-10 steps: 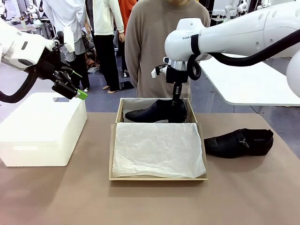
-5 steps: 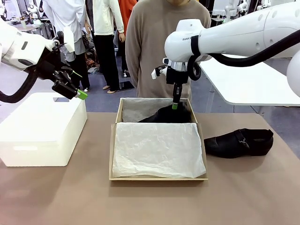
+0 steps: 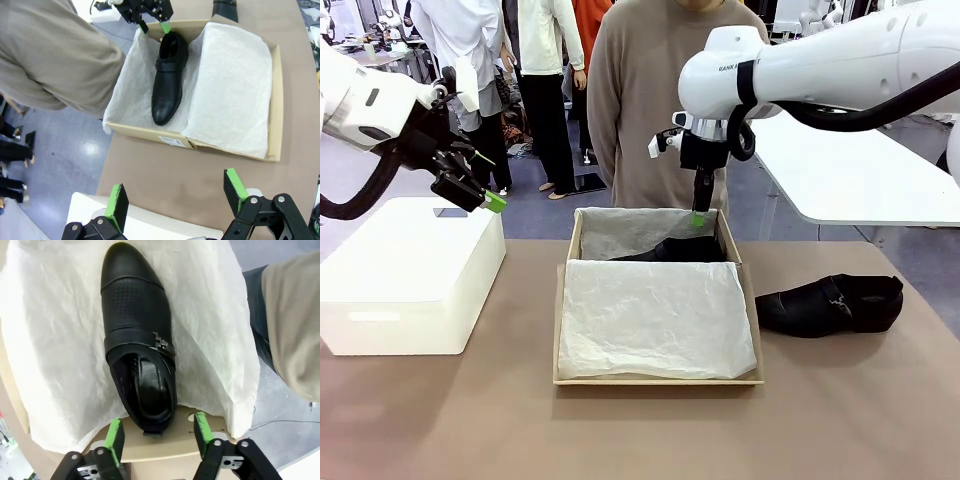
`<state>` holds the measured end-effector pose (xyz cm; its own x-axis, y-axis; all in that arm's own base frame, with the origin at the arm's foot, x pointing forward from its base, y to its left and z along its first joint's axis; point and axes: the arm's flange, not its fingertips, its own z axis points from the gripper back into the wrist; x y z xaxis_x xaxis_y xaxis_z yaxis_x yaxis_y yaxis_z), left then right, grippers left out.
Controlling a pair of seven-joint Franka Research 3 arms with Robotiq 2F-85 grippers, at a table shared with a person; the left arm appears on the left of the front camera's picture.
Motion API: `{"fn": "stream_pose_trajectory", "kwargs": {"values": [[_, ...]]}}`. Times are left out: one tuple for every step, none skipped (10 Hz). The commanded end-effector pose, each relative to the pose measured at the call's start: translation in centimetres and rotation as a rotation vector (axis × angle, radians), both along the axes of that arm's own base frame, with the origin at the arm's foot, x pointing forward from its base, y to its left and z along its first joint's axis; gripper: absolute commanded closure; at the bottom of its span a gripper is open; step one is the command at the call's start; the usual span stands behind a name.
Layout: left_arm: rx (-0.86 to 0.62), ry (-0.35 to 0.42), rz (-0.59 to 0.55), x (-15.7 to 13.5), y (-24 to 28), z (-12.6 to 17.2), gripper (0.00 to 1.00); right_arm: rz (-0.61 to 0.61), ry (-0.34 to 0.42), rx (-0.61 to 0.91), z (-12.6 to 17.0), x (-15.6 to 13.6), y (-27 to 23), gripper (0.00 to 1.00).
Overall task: Pack the shoes into the box.
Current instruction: Place one shoe of the Shoes into the Shoes Box, then place the other shoe of the Shoes into the Shoes Box.
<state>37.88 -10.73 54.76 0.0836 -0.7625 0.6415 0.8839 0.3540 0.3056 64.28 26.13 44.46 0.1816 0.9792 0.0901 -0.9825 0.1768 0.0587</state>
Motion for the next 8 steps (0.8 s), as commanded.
{"fn": "stream_pose_trajectory", "kwargs": {"values": [[-0.012,-0.002,-0.02,0.2,0.2,-0.2,0.0,0.035,0.013,0.027,0.8,-1.1,-0.7,0.0],[-0.012,-0.002,-0.02,0.2,0.2,-0.2,0.0,0.031,0.006,0.021,1.3,-1.5,-0.8,0.0],[-0.012,-0.002,-0.02,0.2,0.2,-0.2,0.0,0.03,-0.012,0.014,1.6,-1.8,-1.3,0.0],[-0.012,-0.002,-0.02,0.2,0.2,-0.2,0.0,0.013,-0.005,0.0,1.3,-0.4,-0.2,0.0],[-0.012,-0.002,-0.02,0.2,0.2,-0.2,0.0,0.013,-0.005,0.0,1.3,-0.4,-0.2,0.0],[-0.012,-0.002,-0.02,0.2,0.2,-0.2,0.0,0.013,-0.005,0.0,1.3,-0.4,-0.2,0.0],[-0.012,-0.002,-0.02,0.2,0.2,-0.2,0.0,0.013,-0.005,0.0,1.3,-0.4,-0.2,0.0],[-0.012,-0.002,-0.02,0.2,0.2,-0.2,0.0,0.016,-0.004,-0.003,1.4,-0.5,-0.3,0.0]]}}
